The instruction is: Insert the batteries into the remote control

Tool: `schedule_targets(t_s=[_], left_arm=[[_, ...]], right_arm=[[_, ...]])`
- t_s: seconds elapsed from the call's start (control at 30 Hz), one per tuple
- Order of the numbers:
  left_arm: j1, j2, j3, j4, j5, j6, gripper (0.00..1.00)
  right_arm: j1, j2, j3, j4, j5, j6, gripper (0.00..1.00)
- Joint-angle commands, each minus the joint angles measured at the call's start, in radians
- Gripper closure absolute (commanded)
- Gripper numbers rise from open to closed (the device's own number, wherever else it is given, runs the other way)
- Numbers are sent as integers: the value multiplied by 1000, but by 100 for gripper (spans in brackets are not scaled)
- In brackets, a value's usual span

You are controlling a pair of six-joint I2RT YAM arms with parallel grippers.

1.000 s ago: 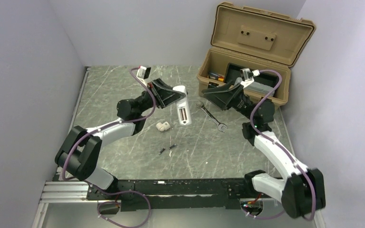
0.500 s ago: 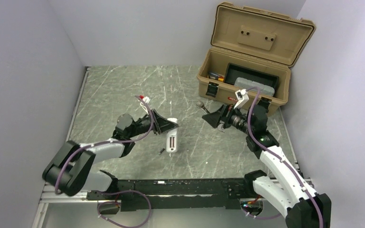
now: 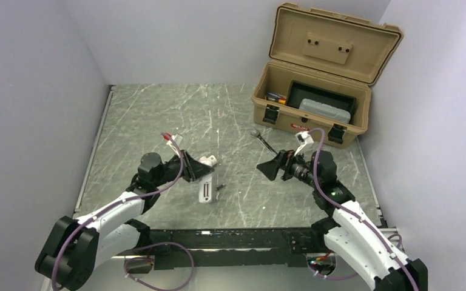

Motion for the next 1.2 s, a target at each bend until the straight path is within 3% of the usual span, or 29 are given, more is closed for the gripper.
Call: schedule_targets(t_s=[0.0,0.23,0.57,0.8,0.9,1.17], left_arm=[[27,7,-18,59,53,-9,100],[82,-11,-9,-35,63,-8,100],[155,-40,-17,-138,69,-8,100],[178,-73,-24,-179,78,-4,100],[181,-93,-24,-206,66,8,100],[184,-171,-38,-268,65,-9,100]], right_arm=[[192,-13,14,10,139,-46,0],[606,80,26,65,277,-101,8],[1346,345,86,280,655,-279,12],[1575,590,233,331,624,-293,12],[1639,644,253,395,617,-286,13],[1783,883,417,361,685,-340,14]])
